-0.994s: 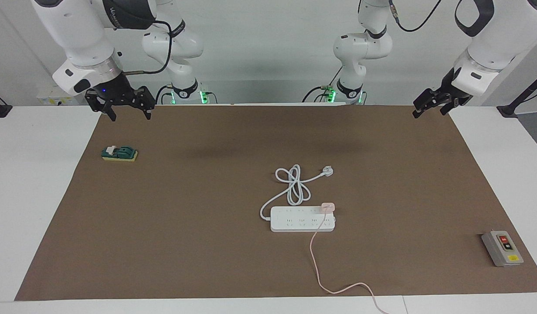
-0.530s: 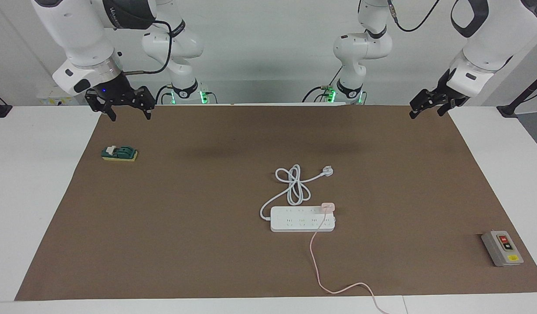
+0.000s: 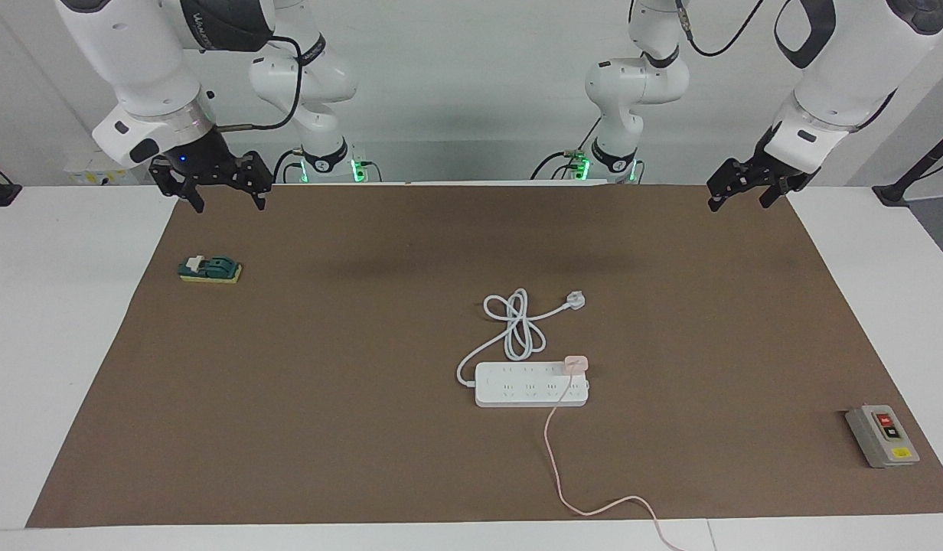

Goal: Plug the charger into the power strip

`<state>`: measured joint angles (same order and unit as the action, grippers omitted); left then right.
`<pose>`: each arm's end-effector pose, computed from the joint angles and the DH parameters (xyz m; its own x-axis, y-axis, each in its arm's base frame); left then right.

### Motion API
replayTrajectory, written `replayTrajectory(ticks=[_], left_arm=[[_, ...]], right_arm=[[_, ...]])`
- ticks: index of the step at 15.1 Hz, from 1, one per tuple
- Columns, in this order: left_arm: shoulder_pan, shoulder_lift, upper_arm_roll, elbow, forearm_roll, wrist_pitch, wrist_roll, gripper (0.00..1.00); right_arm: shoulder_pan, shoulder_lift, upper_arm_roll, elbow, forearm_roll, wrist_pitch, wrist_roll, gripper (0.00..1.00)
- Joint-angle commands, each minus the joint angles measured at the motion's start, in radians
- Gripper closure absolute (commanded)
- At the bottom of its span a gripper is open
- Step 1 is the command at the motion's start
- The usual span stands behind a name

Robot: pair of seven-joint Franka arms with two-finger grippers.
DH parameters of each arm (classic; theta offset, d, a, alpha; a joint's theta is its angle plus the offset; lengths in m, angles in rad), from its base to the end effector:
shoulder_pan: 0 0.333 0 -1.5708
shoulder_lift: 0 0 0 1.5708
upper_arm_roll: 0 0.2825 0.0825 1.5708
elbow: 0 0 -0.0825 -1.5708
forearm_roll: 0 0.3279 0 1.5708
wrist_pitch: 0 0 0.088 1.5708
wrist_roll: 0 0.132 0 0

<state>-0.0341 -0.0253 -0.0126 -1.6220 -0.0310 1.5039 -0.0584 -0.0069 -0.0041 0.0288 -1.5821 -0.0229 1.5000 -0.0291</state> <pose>0.4799 -0.0268 0.5520 0.9955 0.0098 -0.0943 0.0123 -0.9996 0.0252 0.4872 0.0075 0.5576 0.9957 0.0493 -0.0785 0.0510 -0.9985 0.0207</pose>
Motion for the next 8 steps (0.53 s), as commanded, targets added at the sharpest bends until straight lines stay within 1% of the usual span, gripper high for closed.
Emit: replayTrajectory(ticks=[1, 8], left_arm=[[-0.009, -0.031, 0.005, -0.039, 0.020, 0.029, 0.011, 0.00], [-0.003, -0.031, 0.005, -0.036, 0.019, 0.032, 0.011, 0.00]], right_arm=[[-0.016, -0.022, 0.008, -0.027, -0.006, 0.014, -0.015, 0.00], [-0.028, -0.022, 0.010, -0.027, 0.005, 0.019, -0.020, 0.00]])
